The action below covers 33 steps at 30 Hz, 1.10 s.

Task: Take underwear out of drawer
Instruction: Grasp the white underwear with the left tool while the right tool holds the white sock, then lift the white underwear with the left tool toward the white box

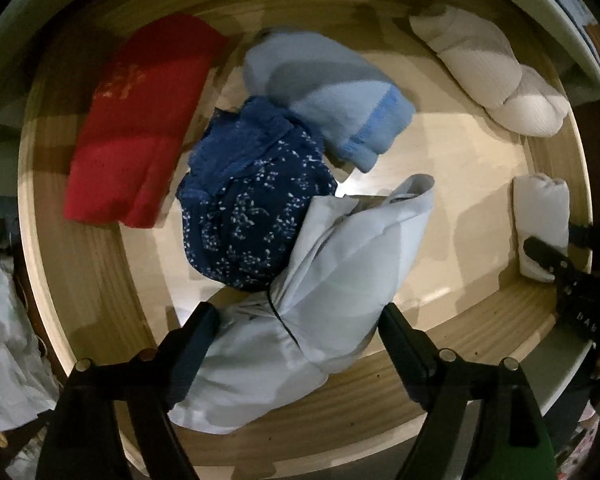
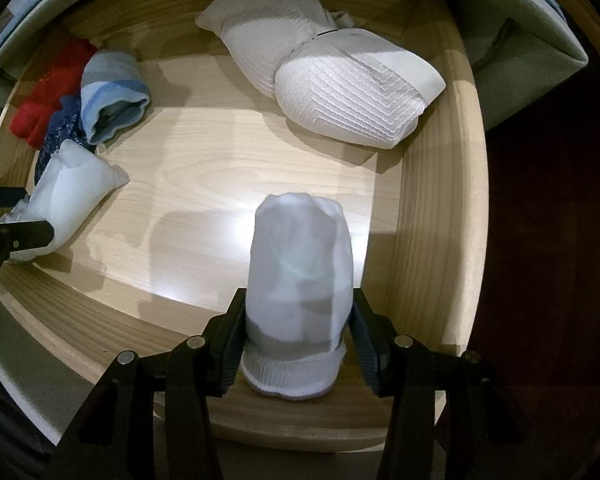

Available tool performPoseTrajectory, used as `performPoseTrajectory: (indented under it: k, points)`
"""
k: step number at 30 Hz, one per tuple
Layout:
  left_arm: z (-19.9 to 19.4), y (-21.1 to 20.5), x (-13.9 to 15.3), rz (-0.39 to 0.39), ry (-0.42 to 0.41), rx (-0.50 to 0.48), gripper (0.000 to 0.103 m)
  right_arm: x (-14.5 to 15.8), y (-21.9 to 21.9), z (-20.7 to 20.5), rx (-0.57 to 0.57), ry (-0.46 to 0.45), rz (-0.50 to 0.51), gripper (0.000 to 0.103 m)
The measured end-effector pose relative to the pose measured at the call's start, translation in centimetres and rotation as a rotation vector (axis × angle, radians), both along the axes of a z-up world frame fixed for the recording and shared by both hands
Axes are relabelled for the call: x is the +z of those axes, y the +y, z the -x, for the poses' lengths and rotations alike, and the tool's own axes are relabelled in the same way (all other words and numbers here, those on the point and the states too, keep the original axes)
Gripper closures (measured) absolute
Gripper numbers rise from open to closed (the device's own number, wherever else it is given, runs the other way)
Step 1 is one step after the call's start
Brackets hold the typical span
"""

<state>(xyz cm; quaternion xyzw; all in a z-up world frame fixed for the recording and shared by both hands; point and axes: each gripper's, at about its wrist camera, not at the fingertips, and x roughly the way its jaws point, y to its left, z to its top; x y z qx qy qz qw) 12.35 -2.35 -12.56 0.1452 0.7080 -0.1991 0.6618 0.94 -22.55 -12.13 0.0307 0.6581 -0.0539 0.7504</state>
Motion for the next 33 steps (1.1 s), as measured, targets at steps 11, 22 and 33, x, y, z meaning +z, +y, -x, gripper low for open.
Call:
performPoseTrajectory:
  k: [11, 22, 33]
  points:
    - [-1.1, -2.8, -2.4, -0.126, 0.038, -0.059, 0.016, 0.1, -0.4, -0.2, -0.003, -0.003, -0.003, 0.058]
    - [-1.3, -1.0, -1.3, -0.107, 0.012, 0.055, 0.027, 0.6, -0.4, -0.1, -0.009, -0.009, -0.007, 0.058]
    - [0.5, -1.0, 2.3, -0.054, -0.069, 0.054, 0.047, 0.8, -0.4, -0.2, -0.015, -0.013, -0.011, 0.058]
